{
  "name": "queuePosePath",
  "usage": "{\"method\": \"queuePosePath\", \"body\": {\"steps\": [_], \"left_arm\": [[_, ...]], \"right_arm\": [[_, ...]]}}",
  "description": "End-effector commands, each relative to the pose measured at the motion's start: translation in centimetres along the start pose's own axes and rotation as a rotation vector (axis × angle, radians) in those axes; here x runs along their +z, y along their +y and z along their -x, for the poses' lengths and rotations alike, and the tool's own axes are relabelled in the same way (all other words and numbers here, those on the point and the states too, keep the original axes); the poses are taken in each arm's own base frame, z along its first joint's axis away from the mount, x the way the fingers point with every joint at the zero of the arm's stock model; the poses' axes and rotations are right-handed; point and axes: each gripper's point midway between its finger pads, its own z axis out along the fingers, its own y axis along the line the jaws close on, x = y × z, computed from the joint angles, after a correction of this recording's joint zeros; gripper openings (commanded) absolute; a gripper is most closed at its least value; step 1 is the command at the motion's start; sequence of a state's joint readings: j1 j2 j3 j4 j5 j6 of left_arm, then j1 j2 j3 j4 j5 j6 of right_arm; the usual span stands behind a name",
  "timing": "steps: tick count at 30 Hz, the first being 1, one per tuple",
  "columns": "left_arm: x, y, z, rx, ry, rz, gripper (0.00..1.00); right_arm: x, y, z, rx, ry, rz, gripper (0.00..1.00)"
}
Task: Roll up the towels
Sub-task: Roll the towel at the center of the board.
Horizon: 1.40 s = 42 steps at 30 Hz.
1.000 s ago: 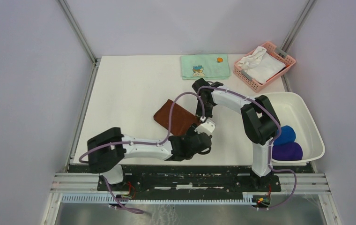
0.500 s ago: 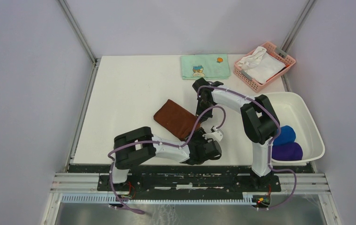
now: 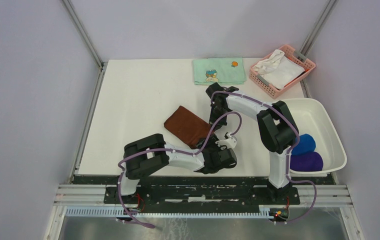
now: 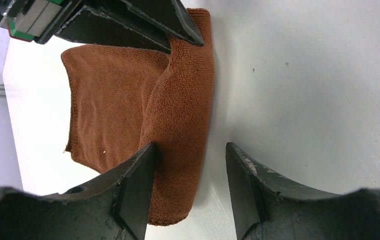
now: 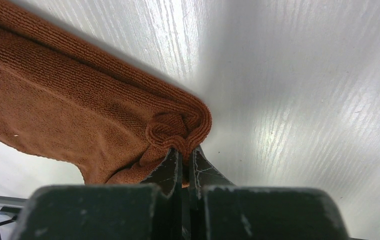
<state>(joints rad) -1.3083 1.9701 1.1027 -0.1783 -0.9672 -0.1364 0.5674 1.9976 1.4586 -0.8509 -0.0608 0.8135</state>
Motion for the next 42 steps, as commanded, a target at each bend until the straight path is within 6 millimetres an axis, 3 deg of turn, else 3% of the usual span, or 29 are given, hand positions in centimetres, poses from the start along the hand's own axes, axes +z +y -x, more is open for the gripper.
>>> {"method": "queuePosePath", "body": {"steps": [1,10,17,20,26,30,35,42], "left_arm": [[0.0,0.7,0.9,-0.006,-0.015,0.02,0.61],[0.5,0.9,0.3,0.007,0.005,0.046,0.62],[2.0,1.4,-1.4,-0.023,0.079,0.028,0.61],[2.1,1.1,-1.9,-0.033,0.098,-0.003,0.54],[1.8,0.5,-2.7,-0.069,0.148,-0.077,0.27],[0.9,-0.3,-2.1,-0.17,0.165,-0.209,0.19],[0.2,-0.8,-0.5,-0.422,0.19,-0.452,0.14],[0.1,-0.4,-0.3,-0.786,0.251,-0.756,0.14]], "right_arm": [[1.1,-0.8,-0.8,-0.013,0.045,-0.038,0.01],[1.1,-0.6,-0.8,-0.017,0.048,-0.027,0.01],[0.9,-0.5,-0.8,-0.023,0.048,-0.006,0.0],[0.7,-0.4,-0.5,-0.022,0.041,0.007,0.0],[-0.4,0.7,0.3,-0.01,0.015,0.108,0.02],[-2.5,1.4,2.1,-0.008,-0.054,0.209,0.12],[-5.4,1.9,3.5,-0.011,-0.145,0.343,0.34],[-6.6,1.1,3.7,0.071,-0.24,0.529,0.55]]}}
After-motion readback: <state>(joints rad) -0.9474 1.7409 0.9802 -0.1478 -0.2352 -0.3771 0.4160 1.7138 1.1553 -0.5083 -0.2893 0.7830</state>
